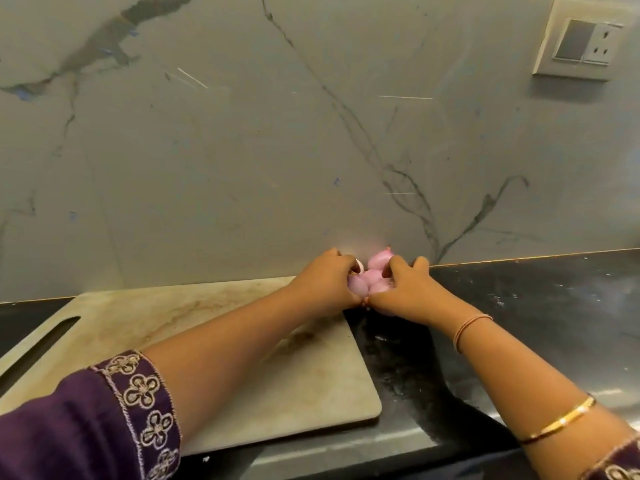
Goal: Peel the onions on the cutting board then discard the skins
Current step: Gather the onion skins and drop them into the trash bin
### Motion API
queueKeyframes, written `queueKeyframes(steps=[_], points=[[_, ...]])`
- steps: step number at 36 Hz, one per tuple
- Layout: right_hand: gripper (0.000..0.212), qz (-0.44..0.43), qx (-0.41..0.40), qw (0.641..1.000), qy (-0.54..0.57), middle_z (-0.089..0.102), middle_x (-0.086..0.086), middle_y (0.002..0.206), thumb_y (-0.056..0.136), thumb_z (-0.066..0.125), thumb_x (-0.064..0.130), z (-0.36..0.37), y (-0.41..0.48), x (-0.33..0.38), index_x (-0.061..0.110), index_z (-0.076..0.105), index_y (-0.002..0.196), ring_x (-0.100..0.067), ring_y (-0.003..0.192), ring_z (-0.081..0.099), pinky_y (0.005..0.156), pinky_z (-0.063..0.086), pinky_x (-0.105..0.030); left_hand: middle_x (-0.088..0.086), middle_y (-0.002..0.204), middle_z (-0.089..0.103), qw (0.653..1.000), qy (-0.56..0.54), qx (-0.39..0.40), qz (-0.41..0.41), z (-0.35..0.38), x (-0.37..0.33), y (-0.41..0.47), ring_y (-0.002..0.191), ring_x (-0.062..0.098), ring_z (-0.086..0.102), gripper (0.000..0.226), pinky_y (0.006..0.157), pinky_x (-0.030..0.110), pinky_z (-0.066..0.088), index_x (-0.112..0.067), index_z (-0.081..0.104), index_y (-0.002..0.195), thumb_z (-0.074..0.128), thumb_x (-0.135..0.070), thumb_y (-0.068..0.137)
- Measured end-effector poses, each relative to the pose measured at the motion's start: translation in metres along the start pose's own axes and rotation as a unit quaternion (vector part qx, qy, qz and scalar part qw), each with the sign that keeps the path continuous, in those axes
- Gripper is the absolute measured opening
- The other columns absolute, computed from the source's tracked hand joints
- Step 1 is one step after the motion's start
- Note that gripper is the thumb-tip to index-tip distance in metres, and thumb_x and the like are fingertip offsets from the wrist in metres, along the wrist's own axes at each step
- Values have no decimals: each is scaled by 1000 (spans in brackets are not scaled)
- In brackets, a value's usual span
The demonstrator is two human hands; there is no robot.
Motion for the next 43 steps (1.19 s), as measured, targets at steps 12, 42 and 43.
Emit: queueKeyframes(steps=[12,42,43], points=[[37,-37,-43,998,29,33,-5,111,87,65,35,-10,0,27,18,40,109,-13,77,45,56,39,-18,2,122,54,998,-17,-25,-46,-46,31,-27,108,19,53,52,89,27,44,-20,54,126,70,-30,78],[65,-198,45,979,-2,39,-12,143,91,57,46,120,7,164,14,33,144,-31,129,40,104,38,-39,4,135,49,979,37,-11,-198,-107,152,-120,120,22,49,68,96,29,43,-20,39,140,68,-26,78],[66,-196,28,980,0,39,-12,143,92,55,48,115,7,162,15,33,144,-32,131,37,105,36,-39,5,137,47,978,47,-16,-201,-108,152,-120,123,24,46,70,100,33,42,-22,37,141,67,-29,78]])
Point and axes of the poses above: each hand's wrist, its own y-axis towards the middle knuckle, its own z-axis out of the palm, x = y × z, the point moved 7 cm from there along y, towards the middle knuckle
